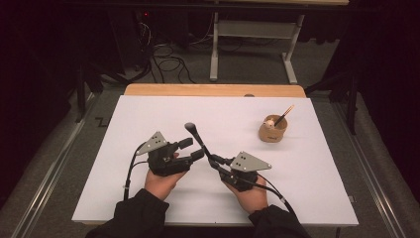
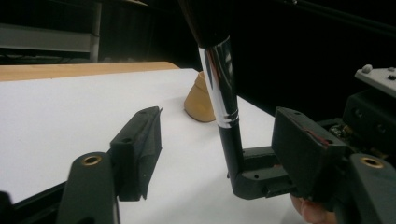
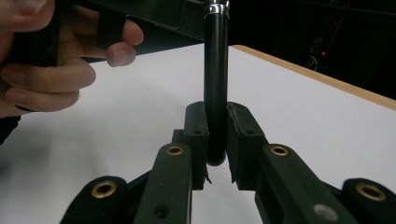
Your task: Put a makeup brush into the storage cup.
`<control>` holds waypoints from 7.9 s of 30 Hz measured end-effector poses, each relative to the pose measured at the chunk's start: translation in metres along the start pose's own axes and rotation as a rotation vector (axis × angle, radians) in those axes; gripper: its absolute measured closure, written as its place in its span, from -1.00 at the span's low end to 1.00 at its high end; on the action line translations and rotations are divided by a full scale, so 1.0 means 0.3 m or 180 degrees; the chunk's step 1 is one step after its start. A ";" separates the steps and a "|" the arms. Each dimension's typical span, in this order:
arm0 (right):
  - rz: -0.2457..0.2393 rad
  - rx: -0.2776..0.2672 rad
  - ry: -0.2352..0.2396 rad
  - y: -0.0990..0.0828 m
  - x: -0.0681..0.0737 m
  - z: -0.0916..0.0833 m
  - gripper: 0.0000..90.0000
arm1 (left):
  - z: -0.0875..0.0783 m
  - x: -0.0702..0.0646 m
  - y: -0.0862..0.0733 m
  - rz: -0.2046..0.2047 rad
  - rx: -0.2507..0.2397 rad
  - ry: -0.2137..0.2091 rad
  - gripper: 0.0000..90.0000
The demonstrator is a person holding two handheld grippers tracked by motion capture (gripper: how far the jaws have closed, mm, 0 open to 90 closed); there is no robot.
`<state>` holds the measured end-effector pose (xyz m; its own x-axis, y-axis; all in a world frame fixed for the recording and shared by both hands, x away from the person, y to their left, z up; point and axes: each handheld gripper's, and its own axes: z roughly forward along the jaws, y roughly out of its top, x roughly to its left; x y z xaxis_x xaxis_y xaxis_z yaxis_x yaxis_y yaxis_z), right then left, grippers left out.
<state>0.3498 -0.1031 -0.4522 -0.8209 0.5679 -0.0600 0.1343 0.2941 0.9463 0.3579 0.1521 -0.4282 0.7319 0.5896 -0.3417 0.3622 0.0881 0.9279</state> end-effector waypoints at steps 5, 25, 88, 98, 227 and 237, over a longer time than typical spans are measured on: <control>-0.0013 0.0009 0.0033 -0.001 0.008 0.005 0.79 | -0.006 0.004 0.002 -0.0034 -0.0028 -0.0022 -0.05; -0.0086 0.0066 0.0084 -0.011 0.032 0.022 0.79 | -0.024 0.014 0.006 -0.0101 -0.0141 -0.0045 0.43; 0.0193 0.0052 0.0197 -0.007 0.029 0.024 0.06 | -0.016 -0.035 0.012 0.0347 0.0106 0.0029 0.73; 0.0212 -0.0026 0.0122 0.000 0.045 0.028 0.05 | 0.000 -0.062 0.006 0.0538 0.0233 0.0081 0.73; 0.0370 -0.0306 -0.0582 0.020 -0.136 -0.156 0.78 | -0.142 0.071 -0.066 0.0645 0.0369 0.0762 -1.00; 0.0451 -0.0319 -0.0807 0.003 -0.197 -0.229 0.78 | -0.142 0.070 -0.066 0.0642 0.0383 0.0734 -0.99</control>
<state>0.3603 -0.1891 -0.4261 -0.6315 0.7753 0.0095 0.1719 0.1281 0.9768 0.3416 0.1970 -0.4474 0.6508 0.7530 -0.0974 0.2990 -0.1363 0.9444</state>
